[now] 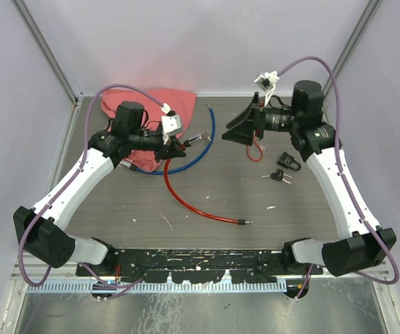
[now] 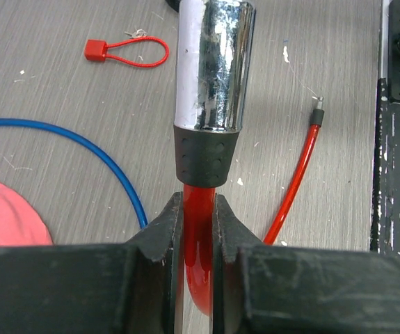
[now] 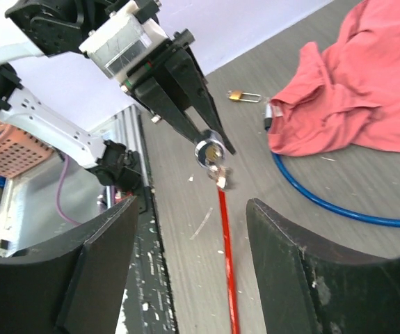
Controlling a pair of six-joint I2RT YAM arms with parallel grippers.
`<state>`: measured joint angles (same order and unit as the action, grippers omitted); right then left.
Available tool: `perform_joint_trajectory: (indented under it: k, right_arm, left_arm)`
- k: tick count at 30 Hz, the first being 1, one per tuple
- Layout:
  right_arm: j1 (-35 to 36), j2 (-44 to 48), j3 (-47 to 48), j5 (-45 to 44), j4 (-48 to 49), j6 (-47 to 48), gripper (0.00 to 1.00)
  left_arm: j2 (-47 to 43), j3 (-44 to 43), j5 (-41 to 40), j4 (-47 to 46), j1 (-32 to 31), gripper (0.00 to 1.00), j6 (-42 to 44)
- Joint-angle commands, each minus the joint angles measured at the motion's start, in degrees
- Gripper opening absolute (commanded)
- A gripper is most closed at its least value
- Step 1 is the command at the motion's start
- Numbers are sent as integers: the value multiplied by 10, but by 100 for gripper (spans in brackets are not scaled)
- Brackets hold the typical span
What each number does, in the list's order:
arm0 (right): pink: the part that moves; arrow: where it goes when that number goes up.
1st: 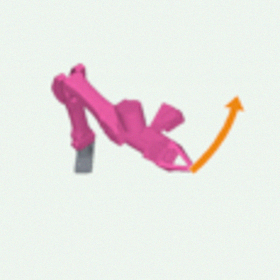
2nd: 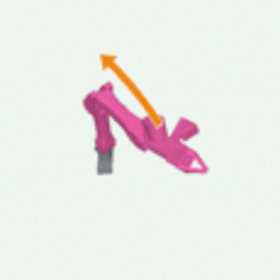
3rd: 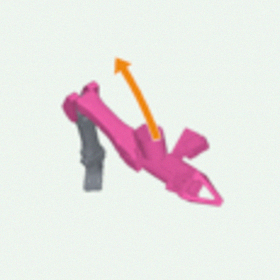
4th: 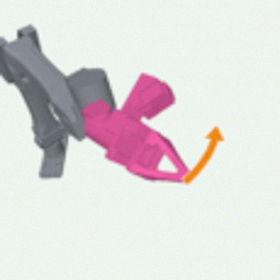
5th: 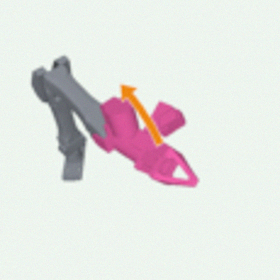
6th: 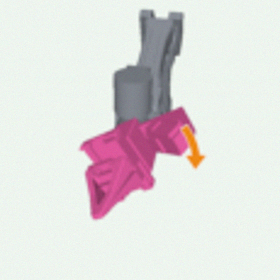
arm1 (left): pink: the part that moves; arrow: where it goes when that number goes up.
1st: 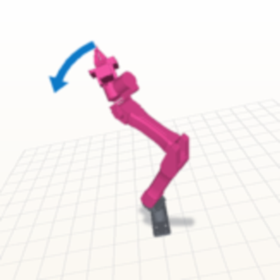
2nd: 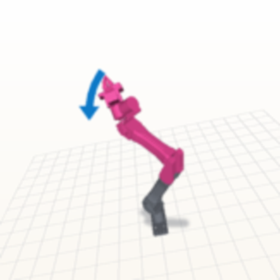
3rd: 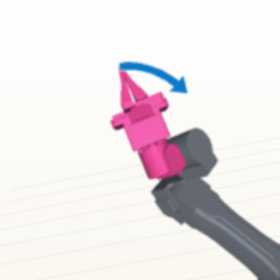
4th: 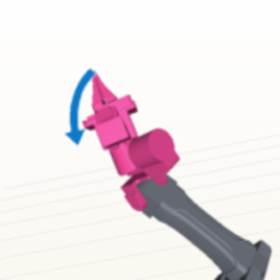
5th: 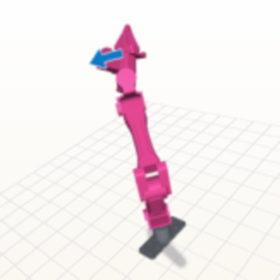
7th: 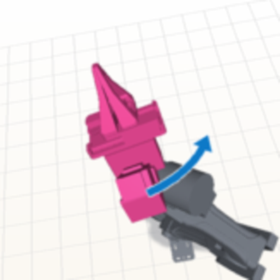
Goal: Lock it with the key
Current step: Lock the lock.
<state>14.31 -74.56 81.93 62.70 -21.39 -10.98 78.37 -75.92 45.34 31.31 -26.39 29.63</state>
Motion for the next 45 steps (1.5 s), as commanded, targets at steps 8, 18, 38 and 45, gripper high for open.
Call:
perform_joint_trajectory:
  k: [8,18,38,45]
  right_arm:
    - [-77,96,-140,149,-40,305,72]
    - [-76,93,-226,173,-40,381,72]
    - [-69,59,-211,195,-90,427,72]
    - [-64,30,-180,148,-84,405,71]
  left_arm:
    - [41,-102,208,37,69,0,-78]
    - [108,-117,400,-196,121,0,-378]
    - [128,-260,176,-295,121,0,-522]
    - [149,-345,138,-168,116,0,-519]
